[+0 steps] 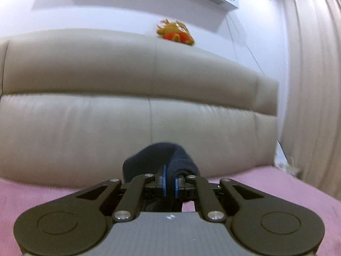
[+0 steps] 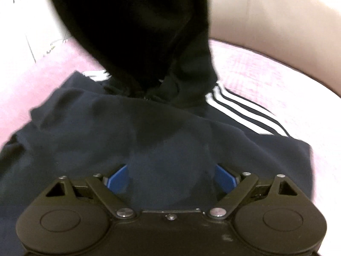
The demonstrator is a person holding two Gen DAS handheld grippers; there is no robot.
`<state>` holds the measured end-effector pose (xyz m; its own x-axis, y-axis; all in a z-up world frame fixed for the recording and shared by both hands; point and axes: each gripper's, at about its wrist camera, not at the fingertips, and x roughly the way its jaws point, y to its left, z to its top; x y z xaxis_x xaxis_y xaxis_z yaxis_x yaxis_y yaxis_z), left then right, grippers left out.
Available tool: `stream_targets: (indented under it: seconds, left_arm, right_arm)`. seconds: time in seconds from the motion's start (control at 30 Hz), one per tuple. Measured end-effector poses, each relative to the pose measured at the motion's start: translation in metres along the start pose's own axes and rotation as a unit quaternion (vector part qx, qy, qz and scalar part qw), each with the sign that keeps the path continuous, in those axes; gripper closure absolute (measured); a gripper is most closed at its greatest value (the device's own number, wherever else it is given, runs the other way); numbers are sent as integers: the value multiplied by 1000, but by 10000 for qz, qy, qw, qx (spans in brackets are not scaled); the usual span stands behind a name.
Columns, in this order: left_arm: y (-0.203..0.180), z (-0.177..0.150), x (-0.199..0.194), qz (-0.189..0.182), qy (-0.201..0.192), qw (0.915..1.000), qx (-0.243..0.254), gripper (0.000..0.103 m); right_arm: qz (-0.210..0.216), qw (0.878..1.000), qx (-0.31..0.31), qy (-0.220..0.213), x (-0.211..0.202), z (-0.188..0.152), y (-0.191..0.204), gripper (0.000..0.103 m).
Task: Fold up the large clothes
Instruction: 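Grasp the hoodie hem with both grippers and lift it toward the hood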
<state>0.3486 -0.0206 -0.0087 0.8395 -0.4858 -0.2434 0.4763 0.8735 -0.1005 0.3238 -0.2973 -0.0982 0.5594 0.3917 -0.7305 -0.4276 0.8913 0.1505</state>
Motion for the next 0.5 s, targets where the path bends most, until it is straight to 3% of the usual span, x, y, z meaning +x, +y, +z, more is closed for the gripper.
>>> stream_targets:
  seconds: [0.1, 0.17, 0.2, 0.23, 0.3, 0.33, 0.43, 0.5]
  left_arm:
    - [7, -36, -37, -227, 398, 9988, -172, 91]
    - [10, -66, -59, -463, 932, 9943, -208, 75]
    - [14, -81, -62, -593, 1306, 9894, -231, 68]
    - [15, -103, -70, -754, 1853, 9793, -305, 54]
    - [22, -136, -85, -966, 2409, 9636, -645, 50]
    - [28, -147, -93, -1051, 2469, 9585, -960, 45]
    - [49, -160, -104, -897, 2279, 9501, -1933, 16]
    - [61, -157, -92, -616, 2026, 9522, -2204, 15]
  right_arm:
    - [40, 9991, 401, -166, -40, -14, -14, 0]
    - [219, 9965, 782, -176, -59, -22, -25, 0]
    - [336, 9946, 968, -175, -65, -24, -28, 0]
    - [501, 9911, 1220, -195, -69, -24, -33, 0]
    - [818, 9825, 1649, -269, -69, -21, -40, 0]
    - [935, 9778, 1851, -295, -66, -18, -42, 0]
    - [1104, 9674, 2255, -317, -44, -10, -42, 0]
    - [1244, 9600, 2478, -399, -27, -12, -41, 0]
